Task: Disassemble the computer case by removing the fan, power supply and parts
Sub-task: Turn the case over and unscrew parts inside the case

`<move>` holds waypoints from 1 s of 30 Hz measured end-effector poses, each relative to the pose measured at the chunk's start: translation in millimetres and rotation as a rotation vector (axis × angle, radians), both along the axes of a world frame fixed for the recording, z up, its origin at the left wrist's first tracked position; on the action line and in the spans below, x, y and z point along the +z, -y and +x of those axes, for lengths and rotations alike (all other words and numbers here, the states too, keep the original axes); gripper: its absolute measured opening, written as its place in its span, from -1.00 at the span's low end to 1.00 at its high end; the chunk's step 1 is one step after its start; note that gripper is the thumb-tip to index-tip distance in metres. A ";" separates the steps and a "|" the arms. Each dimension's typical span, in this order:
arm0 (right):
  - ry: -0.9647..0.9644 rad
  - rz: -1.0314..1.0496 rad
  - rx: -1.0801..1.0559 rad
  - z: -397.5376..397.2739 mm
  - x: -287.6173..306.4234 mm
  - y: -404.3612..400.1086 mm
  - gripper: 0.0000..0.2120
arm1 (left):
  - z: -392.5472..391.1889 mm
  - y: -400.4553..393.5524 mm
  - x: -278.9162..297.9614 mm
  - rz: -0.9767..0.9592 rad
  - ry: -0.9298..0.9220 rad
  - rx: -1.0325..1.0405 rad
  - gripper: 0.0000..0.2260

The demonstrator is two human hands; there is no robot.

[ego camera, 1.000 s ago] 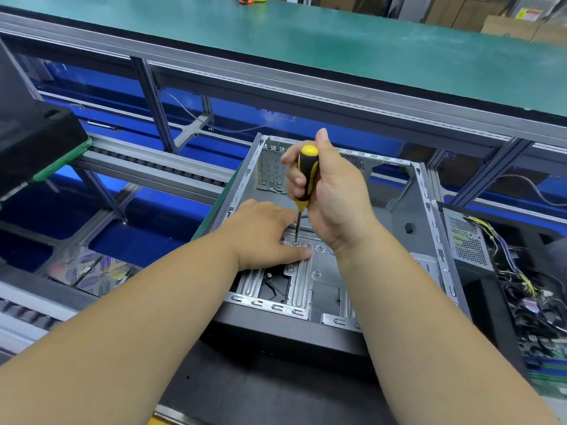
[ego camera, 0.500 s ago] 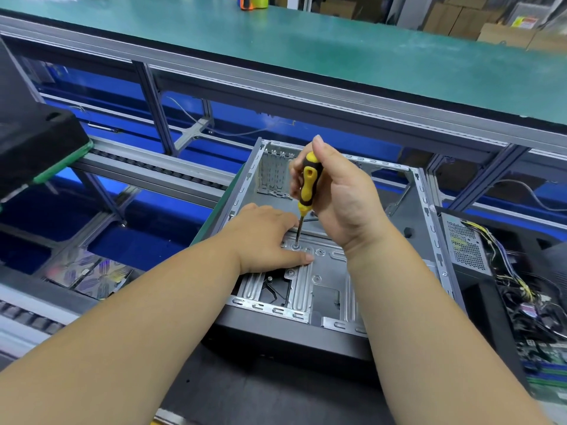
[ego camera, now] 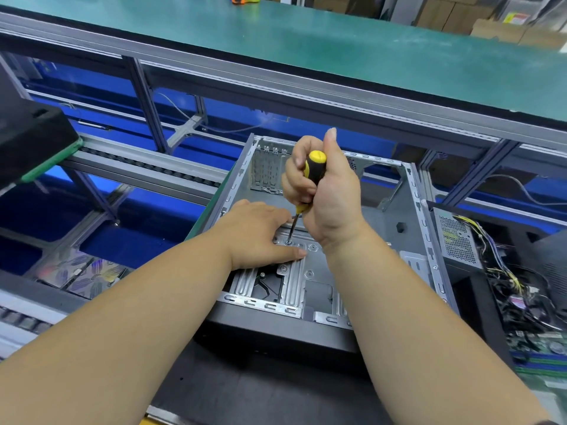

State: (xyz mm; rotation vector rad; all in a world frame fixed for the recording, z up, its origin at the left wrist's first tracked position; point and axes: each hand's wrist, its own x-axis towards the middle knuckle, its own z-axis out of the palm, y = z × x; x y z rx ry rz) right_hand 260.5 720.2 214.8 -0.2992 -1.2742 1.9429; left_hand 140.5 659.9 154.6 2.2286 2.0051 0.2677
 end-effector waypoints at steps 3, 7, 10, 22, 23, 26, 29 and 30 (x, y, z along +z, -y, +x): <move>0.018 0.037 -0.007 2.2 -1.1 0.1 -0.72 | 0.0 0.1 0.0 -0.018 -0.011 0.016 -0.49; 0.081 0.093 -0.066 3.6 -2.8 0.9 -0.82 | 1.4 1.5 1.2 -0.018 -0.012 0.033 -0.48; 0.119 0.069 -0.075 7.0 -0.5 -2.9 -0.81 | 1.6 4.8 3.5 0.051 0.112 0.018 -0.58; 0.093 -0.047 -0.030 4.0 1.1 -6.7 -0.63 | -3.0 8.7 8.5 0.122 0.370 -0.008 -0.82; 0.087 -0.050 -0.023 3.3 0.2 -7.1 -0.61 | -2.8 8.8 8.4 0.128 0.380 -0.007 -0.82; 0.048 -0.079 0.020 3.1 -1.7 -8.1 -0.54 | -2.4 7.8 7.6 0.147 0.369 -0.010 -0.84; 0.022 -0.076 0.049 5.2 -2.1 -9.2 -0.56 | -3.2 6.9 6.8 0.140 0.347 -0.012 -0.85; 0.024 -0.058 0.047 5.7 -2.3 -9.3 -0.62 | -3.2 6.9 6.7 0.138 0.345 -0.013 -0.86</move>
